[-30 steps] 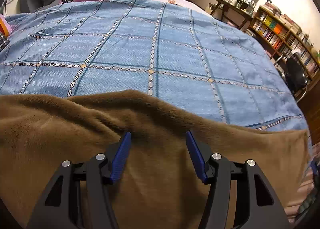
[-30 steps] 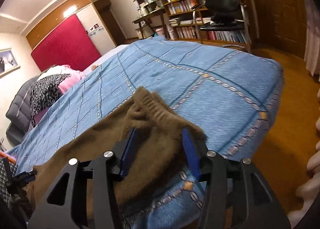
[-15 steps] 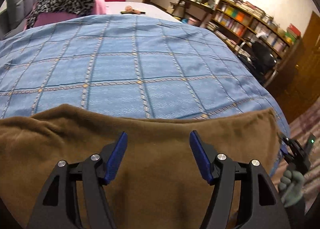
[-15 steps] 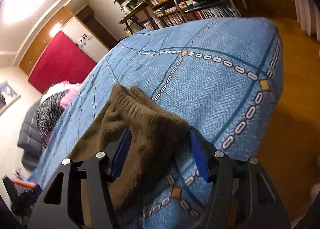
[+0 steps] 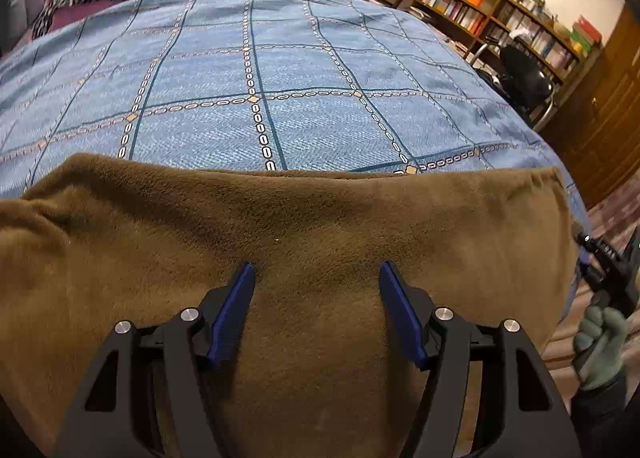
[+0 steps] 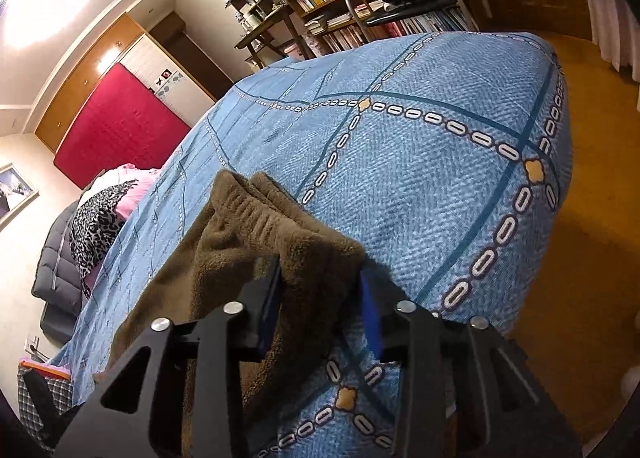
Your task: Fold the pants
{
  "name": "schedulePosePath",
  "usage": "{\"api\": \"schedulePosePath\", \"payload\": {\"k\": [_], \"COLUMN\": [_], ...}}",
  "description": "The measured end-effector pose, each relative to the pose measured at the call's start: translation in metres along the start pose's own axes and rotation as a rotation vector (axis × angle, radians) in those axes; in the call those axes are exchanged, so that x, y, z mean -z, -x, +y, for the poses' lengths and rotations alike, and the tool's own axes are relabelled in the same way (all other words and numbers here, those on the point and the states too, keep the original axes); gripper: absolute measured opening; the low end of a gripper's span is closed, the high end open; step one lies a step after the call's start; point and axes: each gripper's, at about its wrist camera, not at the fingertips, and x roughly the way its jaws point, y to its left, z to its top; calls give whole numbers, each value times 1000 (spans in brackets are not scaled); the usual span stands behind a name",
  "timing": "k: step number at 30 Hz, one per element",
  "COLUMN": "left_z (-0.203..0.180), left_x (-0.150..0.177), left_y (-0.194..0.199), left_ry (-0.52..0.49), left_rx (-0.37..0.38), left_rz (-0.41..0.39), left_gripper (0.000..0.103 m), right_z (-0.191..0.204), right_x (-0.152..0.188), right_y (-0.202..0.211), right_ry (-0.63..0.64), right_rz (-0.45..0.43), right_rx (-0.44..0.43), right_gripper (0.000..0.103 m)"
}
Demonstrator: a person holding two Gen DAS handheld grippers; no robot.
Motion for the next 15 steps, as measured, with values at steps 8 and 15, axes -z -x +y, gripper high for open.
{"api": "schedulePosePath", "payload": {"k": [8,15], "left_z": [-2,-3], "left_x": [-3,-11], "left_y": [2,12], "left_ry": [-8,16], "left_rx": [3,9], "left_rz": [3,-1], "left_gripper": [73,73], "right_z": [34,84], "right_x": [-3,-3], "right_y": [22,47], "right_ry": [104,234], "right_rz": [-55,-106], "right_rx": [8,-49], "right_gripper": [28,28]}}
